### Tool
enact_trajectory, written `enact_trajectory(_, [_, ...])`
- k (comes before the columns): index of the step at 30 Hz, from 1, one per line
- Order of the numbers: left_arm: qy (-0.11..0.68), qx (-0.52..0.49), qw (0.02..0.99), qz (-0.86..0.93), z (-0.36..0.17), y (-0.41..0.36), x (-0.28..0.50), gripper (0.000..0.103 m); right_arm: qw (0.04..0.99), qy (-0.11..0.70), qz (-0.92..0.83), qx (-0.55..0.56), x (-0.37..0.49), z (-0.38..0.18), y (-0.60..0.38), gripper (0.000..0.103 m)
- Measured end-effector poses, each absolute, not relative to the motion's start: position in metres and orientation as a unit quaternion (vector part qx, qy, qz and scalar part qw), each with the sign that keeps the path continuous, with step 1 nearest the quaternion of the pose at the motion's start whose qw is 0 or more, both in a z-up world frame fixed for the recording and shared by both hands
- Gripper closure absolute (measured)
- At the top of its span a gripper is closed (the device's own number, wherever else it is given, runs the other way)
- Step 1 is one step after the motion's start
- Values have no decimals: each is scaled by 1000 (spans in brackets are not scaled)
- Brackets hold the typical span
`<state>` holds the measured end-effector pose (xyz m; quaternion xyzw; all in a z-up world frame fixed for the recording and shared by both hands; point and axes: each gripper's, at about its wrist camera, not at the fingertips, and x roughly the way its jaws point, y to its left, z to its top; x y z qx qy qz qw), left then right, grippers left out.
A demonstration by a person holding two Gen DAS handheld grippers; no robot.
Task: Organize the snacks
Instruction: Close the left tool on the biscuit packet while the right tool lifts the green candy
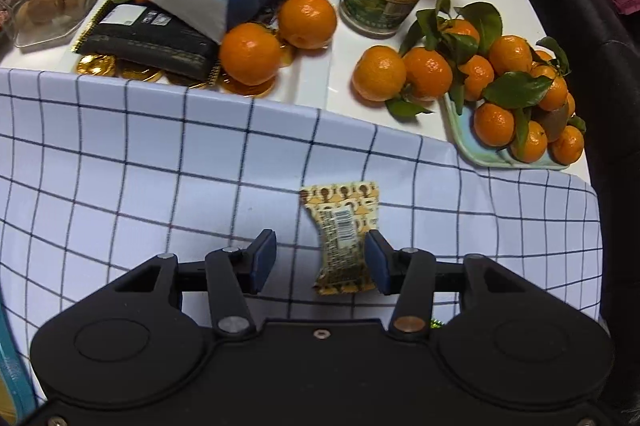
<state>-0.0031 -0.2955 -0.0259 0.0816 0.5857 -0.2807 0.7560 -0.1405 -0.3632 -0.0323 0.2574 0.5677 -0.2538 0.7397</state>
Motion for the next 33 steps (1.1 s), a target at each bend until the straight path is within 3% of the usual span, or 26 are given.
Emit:
enact_trajectory(20, [579, 145, 753, -277, -42, -330, -10, 45, 735, 565, -251, 277, -141, -45, -373, 78])
enact_trajectory(24, [575, 159, 755, -271, -42, -330, -10, 51, 734, 563, -250, 286, -142, -45, -376, 78])
enact_trajectory(25, [573, 165, 758, -265, -41, -330, -11, 60, 734, 563, -249, 287, -141, -45, -376, 77])
enact_trajectory(26, [572, 166, 759, -265, -41, -329, -10, 63, 733, 564, -249, 287, -141, -45, -376, 78])
enact_trajectory(33, [598, 145, 743, -263, -40, -315, -3, 63, 737, 565, -245, 279, -136, -38, -370, 82])
